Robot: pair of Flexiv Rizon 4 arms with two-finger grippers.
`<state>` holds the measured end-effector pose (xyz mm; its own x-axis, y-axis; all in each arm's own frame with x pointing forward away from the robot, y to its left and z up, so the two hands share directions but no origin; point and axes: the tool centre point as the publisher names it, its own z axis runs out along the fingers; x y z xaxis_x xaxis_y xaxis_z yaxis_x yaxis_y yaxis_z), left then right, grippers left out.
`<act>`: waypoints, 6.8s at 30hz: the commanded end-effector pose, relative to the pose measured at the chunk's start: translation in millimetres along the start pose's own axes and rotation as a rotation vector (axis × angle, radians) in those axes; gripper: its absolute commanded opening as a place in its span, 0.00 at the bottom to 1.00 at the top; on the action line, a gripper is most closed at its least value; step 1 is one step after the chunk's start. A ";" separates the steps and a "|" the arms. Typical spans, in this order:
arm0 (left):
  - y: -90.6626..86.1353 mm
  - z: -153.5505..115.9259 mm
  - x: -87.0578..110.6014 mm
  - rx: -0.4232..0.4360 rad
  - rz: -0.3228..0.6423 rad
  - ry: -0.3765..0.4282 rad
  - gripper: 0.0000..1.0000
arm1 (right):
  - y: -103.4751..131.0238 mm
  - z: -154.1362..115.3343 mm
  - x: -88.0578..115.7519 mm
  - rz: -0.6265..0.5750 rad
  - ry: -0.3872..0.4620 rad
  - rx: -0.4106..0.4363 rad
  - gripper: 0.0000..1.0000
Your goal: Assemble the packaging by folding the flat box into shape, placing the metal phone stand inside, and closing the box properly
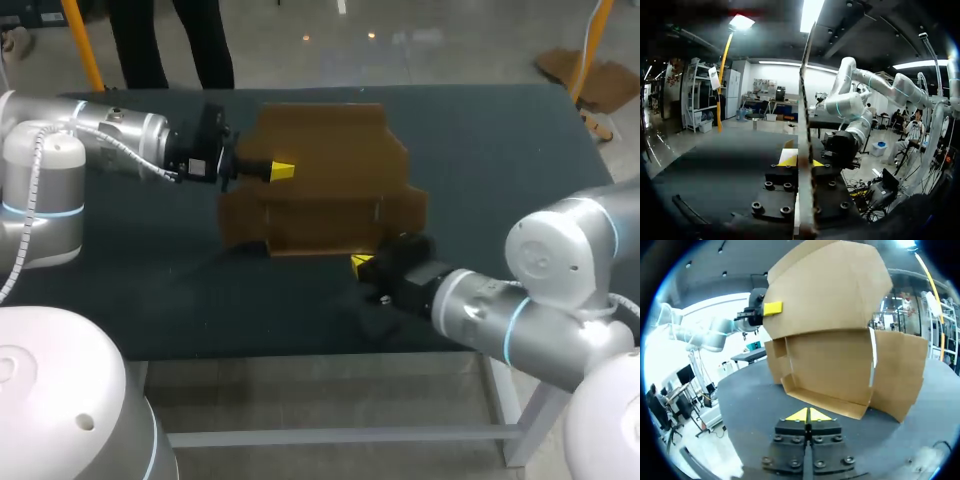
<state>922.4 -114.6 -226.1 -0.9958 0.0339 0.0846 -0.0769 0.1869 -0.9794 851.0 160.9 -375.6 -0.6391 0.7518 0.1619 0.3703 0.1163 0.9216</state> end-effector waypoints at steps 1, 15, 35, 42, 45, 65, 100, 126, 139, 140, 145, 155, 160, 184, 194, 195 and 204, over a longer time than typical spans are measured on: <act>3.0 0.2 -0.7 0.000 0.000 0.003 0.00 | 2.2 -34.9 -9.8 -0.007 0.027 -0.005 0.00; 3.0 0.2 -0.7 0.000 0.000 0.003 0.00 | -3.1 -86.6 -40.5 -0.026 0.109 -0.031 0.00; 3.0 0.2 -0.7 0.000 0.000 0.003 0.00 | 2.7 -100.0 -90.2 -0.058 0.152 0.001 0.87; 3.0 0.2 -0.7 0.000 0.000 0.003 0.00 | 6.4 -93.9 -112.0 -0.108 0.187 0.012 0.88; 3.0 0.2 -0.7 0.000 0.000 0.003 0.00 | 8.7 -89.3 -118.9 -0.128 0.198 0.012 0.85; 3.0 0.2 -0.7 0.000 0.000 0.003 0.00 | 28.6 -29.0 -131.9 -0.253 0.292 0.080 0.67; 3.0 0.2 -0.7 0.000 0.000 0.003 0.00 | 23.4 -3.0 -102.5 -0.200 0.215 0.101 0.19; 3.0 0.2 -0.7 0.000 0.000 0.003 0.00 | 8.4 8.0 -61.4 -0.159 0.136 0.111 0.46; 3.0 0.2 -0.7 0.000 0.000 0.003 0.00 | 8.1 13.7 -43.9 -0.146 0.144 0.106 0.49; 3.0 0.2 -0.7 0.000 0.000 0.003 0.00 | 8.5 13.4 -43.2 -0.137 0.149 0.097 0.49; 3.0 0.2 -0.7 0.000 0.000 0.003 0.00 | 10.1 11.3 -41.4 -0.120 0.155 0.074 0.49; 3.0 0.2 -0.7 0.000 0.000 0.003 0.00 | 6.8 5.6 -32.5 -0.094 0.151 0.062 0.65; 3.0 0.2 -0.7 0.000 0.000 0.003 0.00 | 5.7 -1.0 -37.0 -0.076 0.109 0.061 0.67; 3.0 0.2 -0.7 0.000 0.000 0.003 0.00 | 0.0 -56.0 -42.3 -0.096 0.089 0.066 0.65; 3.0 0.2 -0.7 0.000 0.000 0.003 0.00 | 4.7 -77.8 -69.0 -0.137 0.136 0.052 0.62; 3.0 0.2 -0.7 0.000 0.000 0.003 0.00 | 5.4 -78.2 -71.9 -0.144 0.149 0.051 0.62; 3.0 0.2 -0.7 0.000 0.000 0.003 0.00 | 13.0 -63.6 -94.5 -0.222 0.247 0.080 0.54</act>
<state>922.3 -113.9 -226.1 -0.9958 0.0338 0.0847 -0.0770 0.1878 -0.9792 862.7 50.7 -356.7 -0.7907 0.6122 0.0015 0.2397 0.3073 0.9209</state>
